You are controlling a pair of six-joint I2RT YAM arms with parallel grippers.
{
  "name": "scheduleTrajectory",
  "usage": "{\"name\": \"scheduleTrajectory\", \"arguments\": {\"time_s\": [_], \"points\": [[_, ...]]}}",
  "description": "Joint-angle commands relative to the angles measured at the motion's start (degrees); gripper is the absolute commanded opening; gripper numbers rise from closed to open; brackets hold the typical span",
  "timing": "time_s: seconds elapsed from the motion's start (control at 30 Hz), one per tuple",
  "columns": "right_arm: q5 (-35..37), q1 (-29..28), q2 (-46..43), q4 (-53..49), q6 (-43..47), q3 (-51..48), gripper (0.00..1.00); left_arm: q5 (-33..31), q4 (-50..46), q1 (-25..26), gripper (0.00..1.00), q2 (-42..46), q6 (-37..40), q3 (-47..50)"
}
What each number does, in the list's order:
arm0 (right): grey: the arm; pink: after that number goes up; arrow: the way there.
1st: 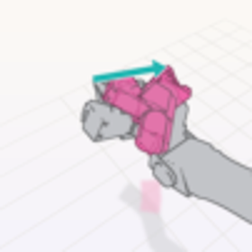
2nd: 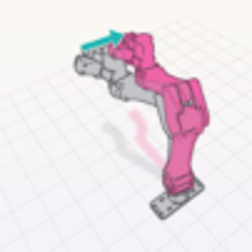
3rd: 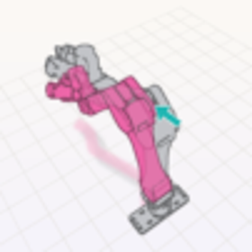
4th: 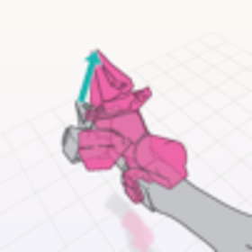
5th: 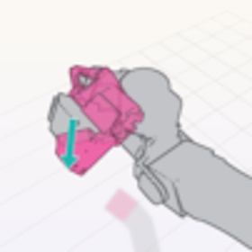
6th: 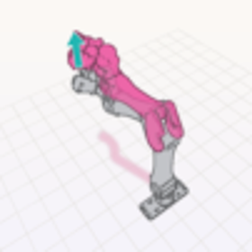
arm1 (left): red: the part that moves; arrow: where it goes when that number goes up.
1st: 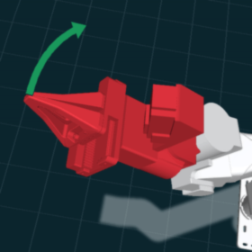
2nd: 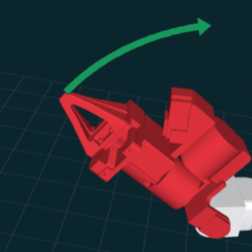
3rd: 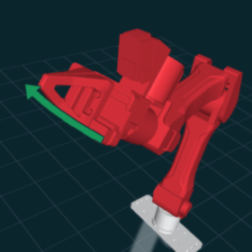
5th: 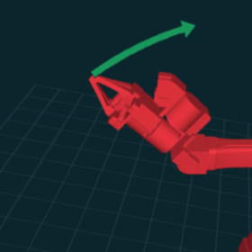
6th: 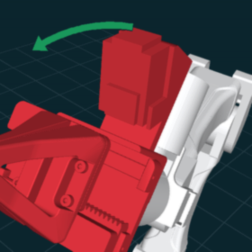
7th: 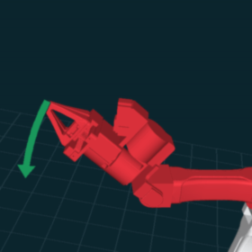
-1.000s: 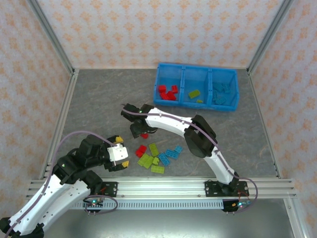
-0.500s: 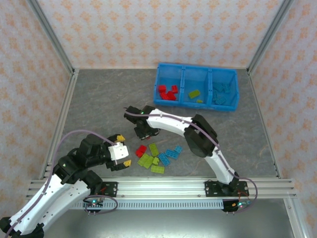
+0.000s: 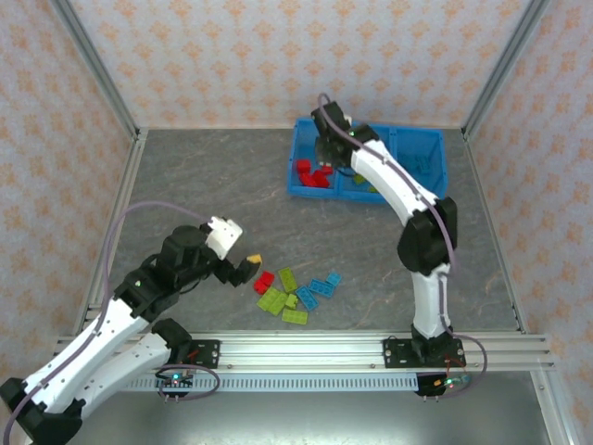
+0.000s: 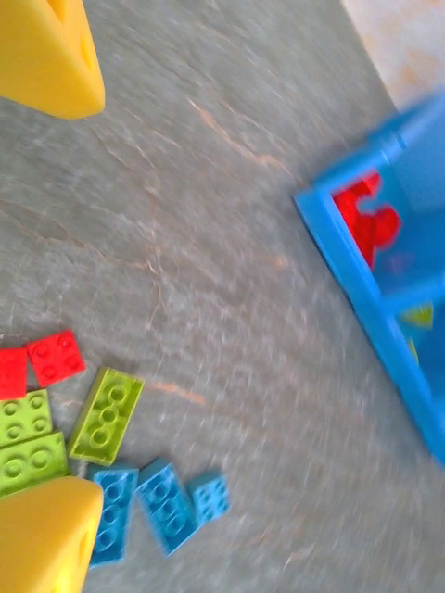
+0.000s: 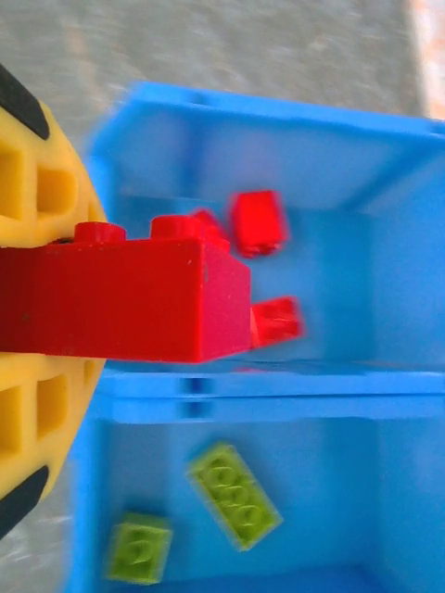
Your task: Sort the legos into containers by color
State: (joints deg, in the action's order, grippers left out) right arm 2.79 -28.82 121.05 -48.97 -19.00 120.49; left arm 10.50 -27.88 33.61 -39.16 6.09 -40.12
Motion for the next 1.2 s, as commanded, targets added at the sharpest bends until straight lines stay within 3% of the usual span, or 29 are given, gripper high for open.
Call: {"name": "scheduleTrajectory", "arguments": {"time_s": [0.0,0.07,0.17,0.27,0.4,0.5,0.63,0.77,0.93,1.03,1.17], "points": [[-3.6,0.7,12.3,-8.8,0.4,16.2,0.24,-12.1,-4.8,-0.3,1.00,-3.3,-17.7,-5.3],[-3.3,1.3,18.8,-11.7,0.5,27.0,0.32,-12.5,-7.3,-0.3,1.00,-5.8,-22.8,-7.0],[-4.1,2.7,21.9,-11.2,-0.6,32.3,0.51,-10.6,-8.3,-0.3,1.00,-8.7,-27.8,-8.0],[-6.8,4.1,19.8,-9.9,-1.2,31.3,0.53,-9.4,-8.0,-0.3,1.00,-10.1,-31.3,-8.2],[-10.4,4.3,13.6,-11.4,0.6,28.9,0.53,-10.3,-5.5,-0.3,1.00,-10.4,-36.2,-6.8],[-17.4,4.3,6.7,-13.6,0.7,25.2,0.54,-10.1,-4.4,-0.1,0.98,-12.0,-40.6,-6.9],[-19.8,2.5,-7.9,-11.7,0.9,7.3,0.55,-9.5,-5.0,2.5,0.96,-16.7,-43.0,-8.7],[-15.2,-2.5,-26.8,-4.8,-0.4,-19.8,0.57,-11.1,-5.6,5.0,0.96,-20.0,-37.2,-10.5],[-11.5,-11.1,-41.6,-3.6,-6.3,-40.8,0.58,-7.1,-3.2,5.4,0.96,-18.6,-20.3,-10.3],[-11.3,-17.3,-45.0,-2.5,-10.3,-47.0,0.58,-3.0,-3.8,5.4,0.97,-16.3,-7.8,-10.0],[-12.6,-24.7,-41.3,1.3,-13.0,-50.6,0.59,1.2,-6.8,5.4,1.00,-12.4,10.4,-7.3]]}}
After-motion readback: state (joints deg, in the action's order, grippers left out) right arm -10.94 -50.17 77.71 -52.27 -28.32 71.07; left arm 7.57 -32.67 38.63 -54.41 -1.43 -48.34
